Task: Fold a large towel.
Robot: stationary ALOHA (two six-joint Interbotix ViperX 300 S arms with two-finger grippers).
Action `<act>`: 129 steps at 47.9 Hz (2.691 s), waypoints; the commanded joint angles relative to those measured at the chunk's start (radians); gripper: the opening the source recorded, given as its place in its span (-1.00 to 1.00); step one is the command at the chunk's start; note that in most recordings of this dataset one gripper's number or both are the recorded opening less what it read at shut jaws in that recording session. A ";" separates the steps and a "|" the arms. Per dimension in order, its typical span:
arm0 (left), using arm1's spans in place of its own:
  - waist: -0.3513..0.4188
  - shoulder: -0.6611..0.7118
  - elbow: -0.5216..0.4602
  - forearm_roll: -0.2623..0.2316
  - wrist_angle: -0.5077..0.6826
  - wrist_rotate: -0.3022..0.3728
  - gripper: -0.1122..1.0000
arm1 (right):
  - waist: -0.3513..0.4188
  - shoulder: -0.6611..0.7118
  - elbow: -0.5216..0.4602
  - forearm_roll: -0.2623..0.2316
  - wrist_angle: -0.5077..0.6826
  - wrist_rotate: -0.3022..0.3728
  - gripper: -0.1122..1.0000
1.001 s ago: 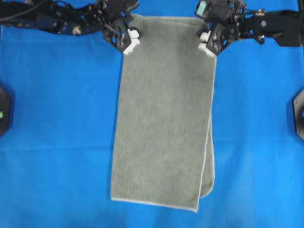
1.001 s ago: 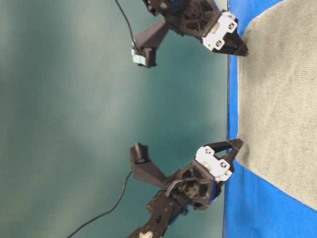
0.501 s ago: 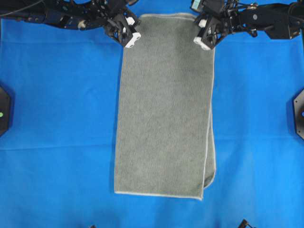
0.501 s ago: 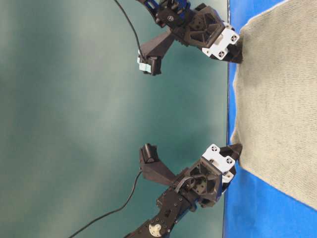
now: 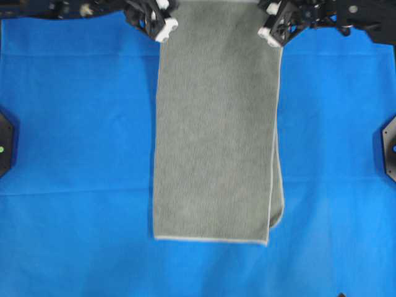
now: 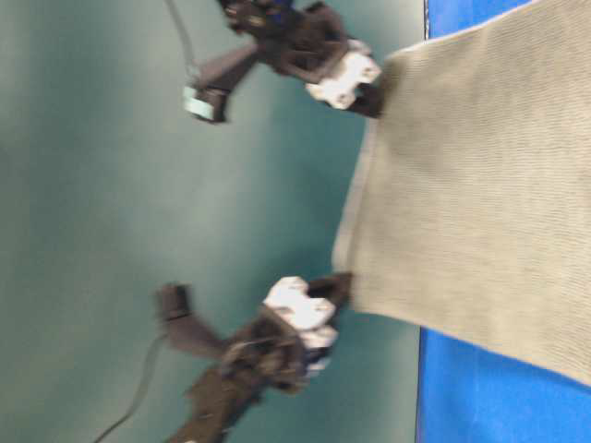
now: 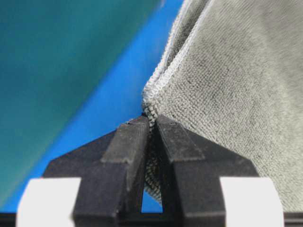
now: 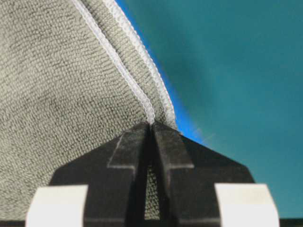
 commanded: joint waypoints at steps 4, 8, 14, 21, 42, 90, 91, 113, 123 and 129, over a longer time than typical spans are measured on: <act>0.015 -0.083 -0.002 0.000 -0.002 0.034 -0.74 | -0.011 -0.086 -0.014 -0.012 0.008 0.002 -0.74; 0.002 -0.089 0.014 -0.002 0.002 0.032 -0.74 | -0.008 -0.101 0.002 -0.012 0.009 0.003 -0.74; -0.055 -0.118 0.064 -0.002 0.018 0.029 -0.74 | 0.028 -0.158 0.064 -0.011 0.014 0.005 -0.74; -0.189 -0.173 0.164 -0.003 0.021 0.026 -0.74 | 0.129 -0.253 0.172 0.003 0.020 0.009 -0.74; -0.646 -0.206 0.298 -0.012 0.075 0.020 -0.74 | 0.690 -0.379 0.322 0.344 0.199 0.012 -0.74; -0.925 -0.017 0.207 -0.012 0.074 -0.120 -0.73 | 1.037 -0.100 0.160 0.652 0.149 0.014 -0.74; -0.925 -0.018 0.206 -0.014 0.074 -0.123 -0.73 | 1.040 -0.100 0.160 0.652 0.146 0.014 -0.73; -0.937 -0.147 0.160 -0.008 0.189 -0.109 0.47 | 1.108 -0.213 0.091 0.643 0.357 0.003 0.25; -0.923 -0.322 0.146 -0.003 0.313 -0.103 0.42 | 1.114 -0.428 0.092 0.577 0.482 0.000 0.27; -0.911 -0.433 0.163 0.000 0.322 -0.087 0.42 | 1.114 -0.583 0.117 0.495 0.537 0.000 0.26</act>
